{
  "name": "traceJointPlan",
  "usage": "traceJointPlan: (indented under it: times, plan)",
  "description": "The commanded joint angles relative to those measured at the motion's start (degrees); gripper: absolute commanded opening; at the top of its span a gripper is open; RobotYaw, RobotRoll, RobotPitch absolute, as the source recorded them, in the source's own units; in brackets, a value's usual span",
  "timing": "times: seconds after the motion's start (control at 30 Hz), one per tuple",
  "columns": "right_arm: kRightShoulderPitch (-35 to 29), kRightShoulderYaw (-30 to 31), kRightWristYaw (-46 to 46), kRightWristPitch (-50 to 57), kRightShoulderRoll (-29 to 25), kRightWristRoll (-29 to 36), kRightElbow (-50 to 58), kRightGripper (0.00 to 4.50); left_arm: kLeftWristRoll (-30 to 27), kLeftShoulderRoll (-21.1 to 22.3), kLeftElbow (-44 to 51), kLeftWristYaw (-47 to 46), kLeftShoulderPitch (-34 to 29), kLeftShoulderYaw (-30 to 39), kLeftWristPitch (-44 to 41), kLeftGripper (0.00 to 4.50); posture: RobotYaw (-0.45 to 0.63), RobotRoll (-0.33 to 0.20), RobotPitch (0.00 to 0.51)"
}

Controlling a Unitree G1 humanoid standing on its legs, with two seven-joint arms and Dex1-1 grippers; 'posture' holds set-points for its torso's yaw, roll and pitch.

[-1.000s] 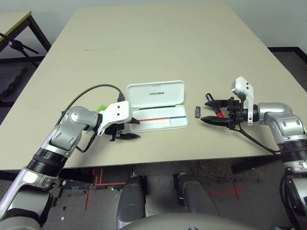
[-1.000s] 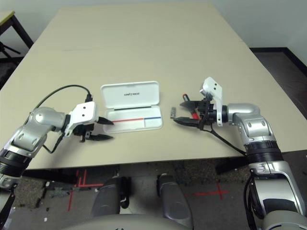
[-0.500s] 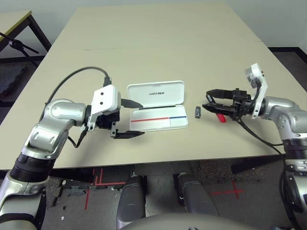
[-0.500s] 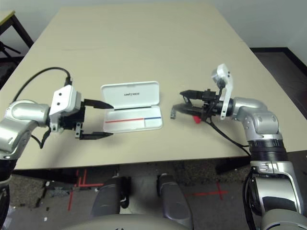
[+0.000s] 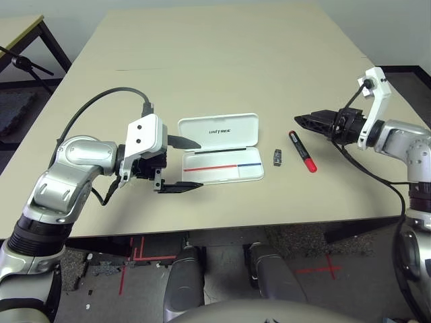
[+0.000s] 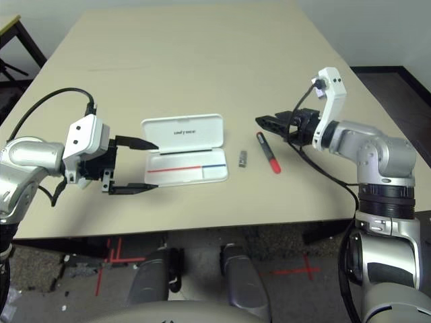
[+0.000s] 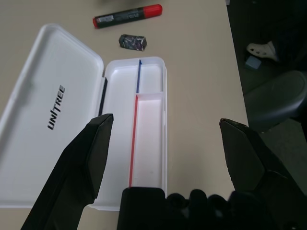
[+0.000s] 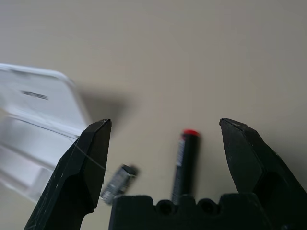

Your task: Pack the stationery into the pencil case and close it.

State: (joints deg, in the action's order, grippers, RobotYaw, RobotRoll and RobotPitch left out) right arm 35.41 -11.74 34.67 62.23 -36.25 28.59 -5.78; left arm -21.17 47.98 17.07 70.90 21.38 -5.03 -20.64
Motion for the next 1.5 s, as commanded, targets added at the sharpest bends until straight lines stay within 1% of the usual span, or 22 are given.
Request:
traceJointPlan:
  times: [0.03,0.23,0.33,0.43,0.6,0.83,0.9,0.93,1.03,1.07,1.1,1.13,1.2,1.23,1.37,1.5]
  plan:
    - [-2.0,2.6,-1.3,0.8,-0.9,-2.3,-0.8,4.5,0.9,-0.5,-0.7,-0.2,0.3,-1.5,0.6,4.48,-0.1,0.0,0.144]
    - [-4.7,7.3,2.8,-2.1,-1.9,-3.2,-0.8,4.5,1.3,-0.8,-0.6,-0.4,0.2,-2.1,0.6,4.48,-0.1,0.0,0.148]
    - [-5.6,10.7,4.2,-3.4,-2.3,-5.1,-2.1,4.5,1.4,-0.9,-0.4,-0.5,0.2,-2.4,0.6,4.48,-0.1,0.0,0.15]
    - [-5.7,12.9,4.3,-4.5,-2.3,-6.9,-3.5,4.5,1.5,-0.8,-0.2,-0.7,0.0,-2.5,0.6,4.48,-0.09,0.0,0.152]
    - [-5.1,14.8,3.2,-6.0,-1.8,-10.0,-6.2,4.5,1.5,-0.7,0.4,-1.1,-0.6,-2.7,0.5,4.48,-0.09,0.0,0.156]
    - [-4.4,15.6,2.3,-6.6,-1.3,-12.0,-8.6,4.5,1.6,-0.6,0.8,-1.6,-1.0,-2.9,0.6,4.48,-0.09,0.0,0.156]
    - [-4.1,15.5,1.8,-6.9,-1.3,-12.7,-9.5,4.12,1.6,-0.6,0.8,-1.6,-1.0,-2.9,0.6,4.5,-0.09,0.0,0.156]
    - [-4.0,15.5,1.7,-7.0,-1.3,-12.9,-9.8,3.86,1.6,-0.6,0.9,-1.6,-1.0,-3.0,0.6,4.5,-0.09,0.0,0.156]
    - [-3.7,15.3,1.4,-7.4,-1.4,-13.8,-10.4,2.76,1.6,-0.6,1.0,-1.7,-0.8,-3.2,0.4,4.5,-0.09,0.0,0.155]
    - [-3.7,15.2,1.2,-7.7,-1.4,-14.1,-10.7,2.31,1.6,-0.7,1.1,-1.8,-0.7,-3.3,0.3,4.5,-0.09,0.0,0.155]
    - [-3.6,15.1,1.0,-8.0,-1.4,-14.3,-10.9,1.98,1.7,-0.7,1.2,-1.8,-0.6,-3.4,0.2,4.5,-0.09,0.0,0.154]
    - [-3.5,15.0,0.8,-8.4,-1.4,-14.5,-11.1,1.56,1.7,-0.8,1.2,-1.9,-0.4,-3.5,0.1,4.5,-0.09,0.0,0.154]
    - [-3.3,14.7,0.6,-9.1,-1.5,-14.7,-11.4,0.83,1.7,-0.8,1.2,-1.9,-0.2,-3.6,0.0,4.5,-0.09,0.0,0.154]
    - [-3.2,14.7,0.5,-9.5,-1.6,-14.9,-11.5,0.54,1.7,-0.8,1.2,-1.9,-0.1,-3.7,0.1,4.5,-0.09,0.0,0.154]
    - [-2.6,15.0,1.6,-13.3,-2.6,-15.8,-12.2,0.5,1.9,-0.7,0.3,-1.6,0.1,-3.9,0.7,4.5,-0.1,0.0,0.154]
    - [-2.0,16.8,5.7,-17.9,-5.1,-16.9,-11.8,0.5,2.2,-0.6,-0.3,-1.4,-0.1,-3.9,1.4,4.5,-0.1,0.0,0.155]
